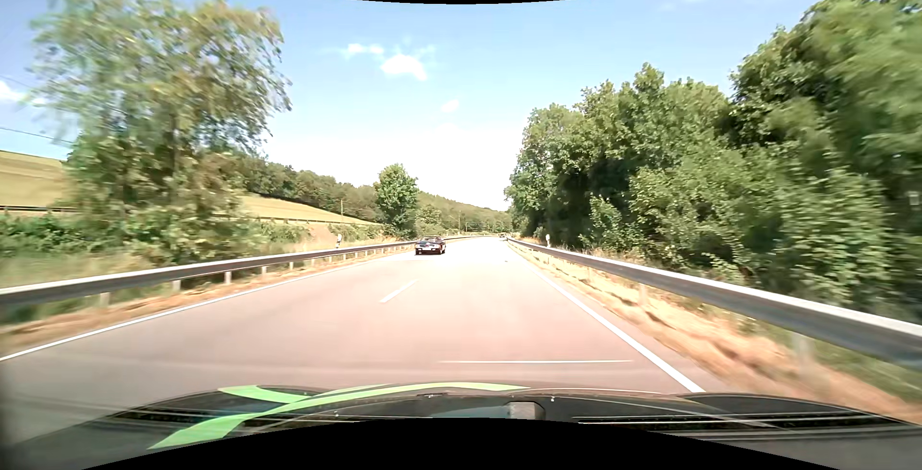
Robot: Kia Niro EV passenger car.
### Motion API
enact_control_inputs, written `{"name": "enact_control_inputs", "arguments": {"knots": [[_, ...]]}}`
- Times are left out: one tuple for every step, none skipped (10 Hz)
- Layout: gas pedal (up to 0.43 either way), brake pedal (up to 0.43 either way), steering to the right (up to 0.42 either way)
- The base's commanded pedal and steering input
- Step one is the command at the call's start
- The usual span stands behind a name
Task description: Follow the waypoints while adhering to traffic rules and regulations
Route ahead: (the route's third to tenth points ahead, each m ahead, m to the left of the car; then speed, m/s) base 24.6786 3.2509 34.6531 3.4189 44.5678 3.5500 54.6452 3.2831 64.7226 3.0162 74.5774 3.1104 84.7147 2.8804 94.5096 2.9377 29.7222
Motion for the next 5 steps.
{"name": "enact_control_inputs", "arguments": {"knots": [[0.157, 0.000, 0.000], [0.157, 0.000, 0.000], [0.169, 0.000, 0.000], [0.169, 0.000, 0.000], [0.197, 0.000, 0.000]]}}
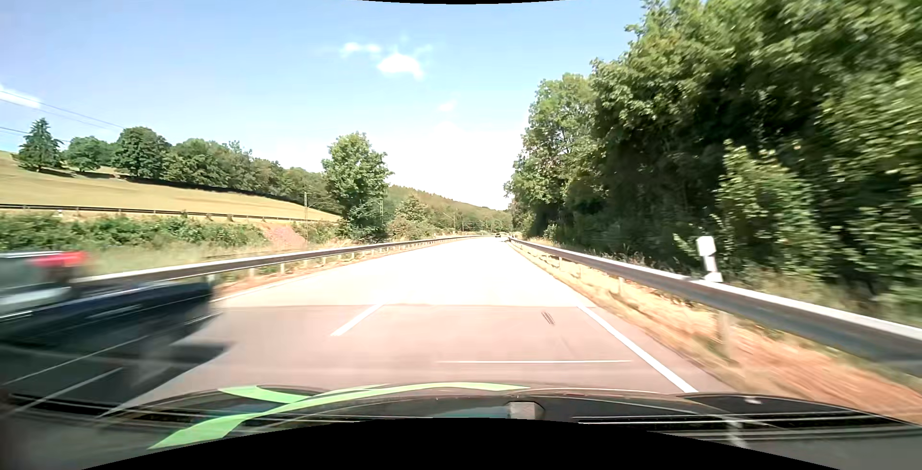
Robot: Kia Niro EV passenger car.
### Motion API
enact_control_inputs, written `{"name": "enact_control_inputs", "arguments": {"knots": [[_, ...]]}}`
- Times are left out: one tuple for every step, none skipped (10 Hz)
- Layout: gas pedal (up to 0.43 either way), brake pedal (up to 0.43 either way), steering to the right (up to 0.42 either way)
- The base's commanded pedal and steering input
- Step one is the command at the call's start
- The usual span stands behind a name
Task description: Follow the waypoints while adhering to traffic rules and regulations
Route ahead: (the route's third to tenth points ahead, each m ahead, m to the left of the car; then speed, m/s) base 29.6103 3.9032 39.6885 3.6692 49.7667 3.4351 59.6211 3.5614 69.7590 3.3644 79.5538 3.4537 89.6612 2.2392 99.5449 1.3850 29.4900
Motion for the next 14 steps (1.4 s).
{"name": "enact_control_inputs", "arguments": {"knots": [[0.197, 0.000, 0.000], [0.209, 0.000, 0.000], [0.220, 0.000, 0.000], [0.220, 0.000, 0.001], [0.220, 0.000, 0.001], [0.228, 0.000, 0.002], [0.228, 0.000, 0.001], [0.228, 0.000, 0.001], [0.228, 0.000, 0.001], [0.209, 0.000, 0.001], [0.189, 0.000, 0.001], [0.189, 0.000, 0.002], [0.189, 0.000, 0.002], [0.189, 0.000, 0.002]]}}
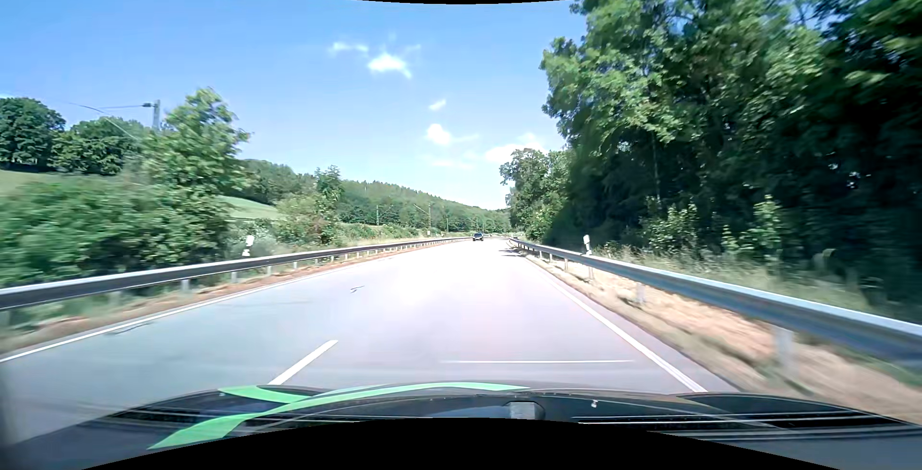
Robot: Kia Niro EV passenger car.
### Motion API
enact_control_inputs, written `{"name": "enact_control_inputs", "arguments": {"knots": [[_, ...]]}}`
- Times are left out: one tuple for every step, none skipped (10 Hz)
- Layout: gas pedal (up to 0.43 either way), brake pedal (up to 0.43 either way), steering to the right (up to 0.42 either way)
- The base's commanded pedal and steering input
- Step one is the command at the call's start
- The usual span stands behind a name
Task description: Follow the waypoints while adhering to traffic rules and regulations
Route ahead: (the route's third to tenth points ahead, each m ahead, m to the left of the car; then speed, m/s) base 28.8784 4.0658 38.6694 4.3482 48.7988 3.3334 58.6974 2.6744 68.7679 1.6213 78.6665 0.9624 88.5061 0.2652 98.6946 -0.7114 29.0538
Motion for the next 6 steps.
{"name": "enact_control_inputs", "arguments": {"knots": [[0.189, 0.000, 0.002], [0.197, 0.000, 0.002], [0.209, 0.000, 0.002], [0.228, 0.000, 0.001], [0.248, 0.000, 0.001], [0.260, 0.000, 0.001]]}}
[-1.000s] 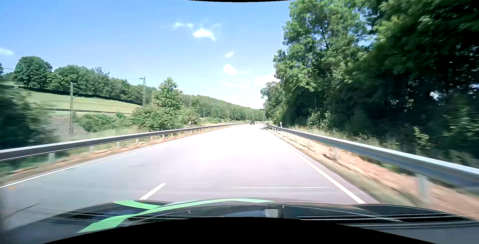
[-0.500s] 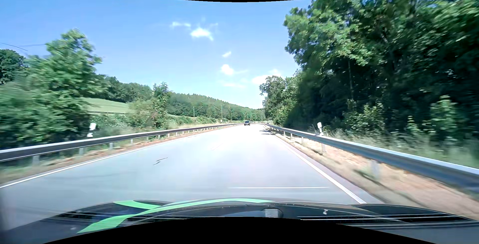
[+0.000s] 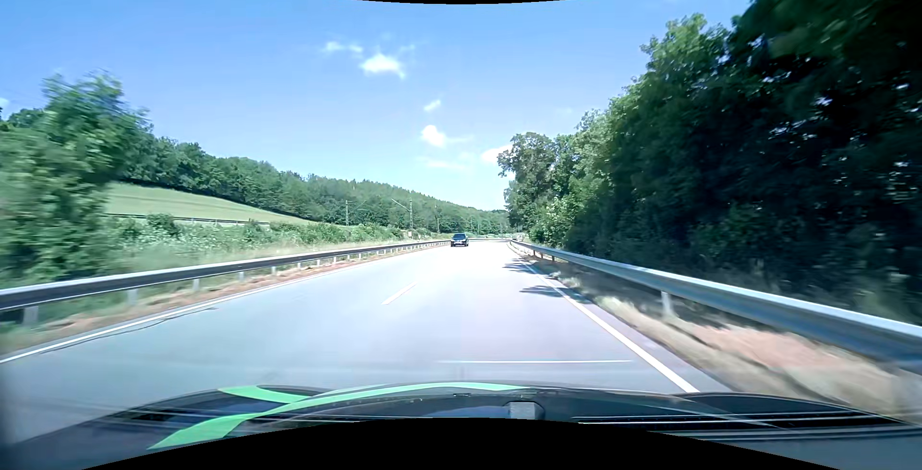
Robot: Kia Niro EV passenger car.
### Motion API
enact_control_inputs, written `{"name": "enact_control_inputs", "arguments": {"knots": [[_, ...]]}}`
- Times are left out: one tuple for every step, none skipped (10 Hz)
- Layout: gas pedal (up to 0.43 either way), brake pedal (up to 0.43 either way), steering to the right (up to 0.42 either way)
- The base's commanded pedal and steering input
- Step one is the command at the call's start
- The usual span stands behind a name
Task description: Follow the waypoints while adhering to traffic rules and regulations
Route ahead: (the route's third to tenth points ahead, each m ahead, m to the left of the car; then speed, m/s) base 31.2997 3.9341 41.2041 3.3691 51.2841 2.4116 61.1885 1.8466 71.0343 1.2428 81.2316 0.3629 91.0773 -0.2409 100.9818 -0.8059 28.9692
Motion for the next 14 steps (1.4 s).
{"name": "enact_control_inputs", "arguments": {"knots": [[0.260, 0.000, 0.000], [0.268, 0.000, 0.000], [0.268, 0.000, 0.000], [0.268, 0.000, 0.000], [0.268, 0.000, 0.000], [0.268, 0.000, 0.000], [0.280, 0.000, 0.000], [0.280, 0.000, 0.000], [0.280, 0.000, 0.000], [0.280, 0.000, 0.000], [0.268, 0.000, 0.000], [0.248, 0.000, 0.001], [0.228, 0.000, 0.002], [0.220, 0.000, 0.003]]}}
